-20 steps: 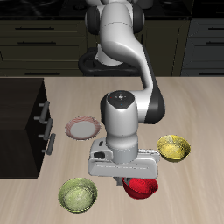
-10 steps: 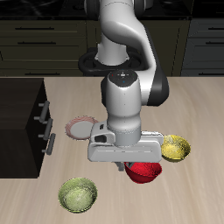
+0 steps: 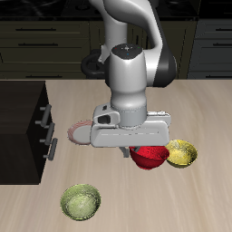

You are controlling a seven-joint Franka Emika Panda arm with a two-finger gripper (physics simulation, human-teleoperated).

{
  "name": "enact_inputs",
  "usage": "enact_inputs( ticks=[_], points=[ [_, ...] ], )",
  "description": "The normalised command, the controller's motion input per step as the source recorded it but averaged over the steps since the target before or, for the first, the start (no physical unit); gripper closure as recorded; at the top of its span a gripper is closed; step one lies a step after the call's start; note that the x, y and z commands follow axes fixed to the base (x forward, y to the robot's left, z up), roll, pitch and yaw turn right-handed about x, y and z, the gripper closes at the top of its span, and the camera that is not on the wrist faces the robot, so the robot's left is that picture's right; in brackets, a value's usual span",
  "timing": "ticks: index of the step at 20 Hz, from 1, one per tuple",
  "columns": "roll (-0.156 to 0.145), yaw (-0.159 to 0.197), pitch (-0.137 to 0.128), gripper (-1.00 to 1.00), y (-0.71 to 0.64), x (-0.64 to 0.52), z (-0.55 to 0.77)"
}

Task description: Place the red bowl on the plate

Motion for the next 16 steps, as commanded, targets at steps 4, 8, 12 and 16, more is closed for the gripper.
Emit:
enact_inputs(
  ticks=[4, 8, 12, 16],
  points=[
    [0.009, -0.003, -0.019, 1.0, 0.01, -0.11, 0.15],
    [-0.014, 0.012, -0.035, 1.0, -0.04, -0.09, 0.17],
    [-0.013, 0.012, -0.018, 1.0, -0.06, -0.07, 0.08],
    [-0.021, 0.015, -0.008, 1.0, -0.17, -0.24, 0.01]
  ],
)
